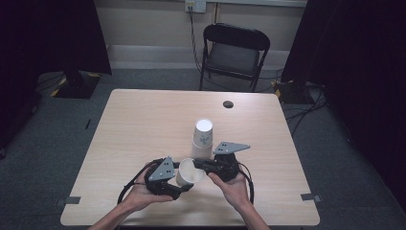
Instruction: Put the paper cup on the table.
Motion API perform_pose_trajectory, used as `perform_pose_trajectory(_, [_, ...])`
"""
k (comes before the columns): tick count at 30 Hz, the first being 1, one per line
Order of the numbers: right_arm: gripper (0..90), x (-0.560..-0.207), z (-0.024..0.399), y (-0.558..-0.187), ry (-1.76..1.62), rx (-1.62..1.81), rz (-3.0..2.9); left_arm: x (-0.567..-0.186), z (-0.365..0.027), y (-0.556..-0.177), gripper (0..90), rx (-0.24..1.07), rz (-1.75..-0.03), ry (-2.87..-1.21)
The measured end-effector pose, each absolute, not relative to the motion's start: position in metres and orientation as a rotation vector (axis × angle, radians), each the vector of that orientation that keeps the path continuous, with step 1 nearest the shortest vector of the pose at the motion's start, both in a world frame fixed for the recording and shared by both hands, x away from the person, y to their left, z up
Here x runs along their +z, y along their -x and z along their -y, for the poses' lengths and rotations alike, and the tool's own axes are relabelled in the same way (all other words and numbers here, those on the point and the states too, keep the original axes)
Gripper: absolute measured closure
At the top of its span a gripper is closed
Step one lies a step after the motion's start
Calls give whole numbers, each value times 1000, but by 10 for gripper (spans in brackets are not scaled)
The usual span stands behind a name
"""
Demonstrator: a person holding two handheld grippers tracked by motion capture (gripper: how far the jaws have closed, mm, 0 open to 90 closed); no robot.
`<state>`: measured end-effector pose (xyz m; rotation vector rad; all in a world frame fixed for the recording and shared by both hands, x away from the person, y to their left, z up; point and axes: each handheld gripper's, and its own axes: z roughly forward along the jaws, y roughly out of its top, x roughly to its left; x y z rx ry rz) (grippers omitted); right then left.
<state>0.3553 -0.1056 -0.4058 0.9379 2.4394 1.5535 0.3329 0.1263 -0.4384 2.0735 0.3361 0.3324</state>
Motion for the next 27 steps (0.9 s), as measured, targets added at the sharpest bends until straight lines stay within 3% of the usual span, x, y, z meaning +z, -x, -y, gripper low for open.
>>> perform_pose_trajectory(11, [883, -415, 95, -356, -1026, 1507, -2459, -435, -125, -333, 212, 315, -362, -2041])
perform_pose_trajectory(19, [883, -416, 91, -353, -1009, 1467, -2457, -436, -129, -337, 205, 228, -409, -2004])
perform_pose_trajectory(27, [886, -415, 88, -351, -997, 1446, -2461, -436, -126, -333, 195, 281, -384, -2029])
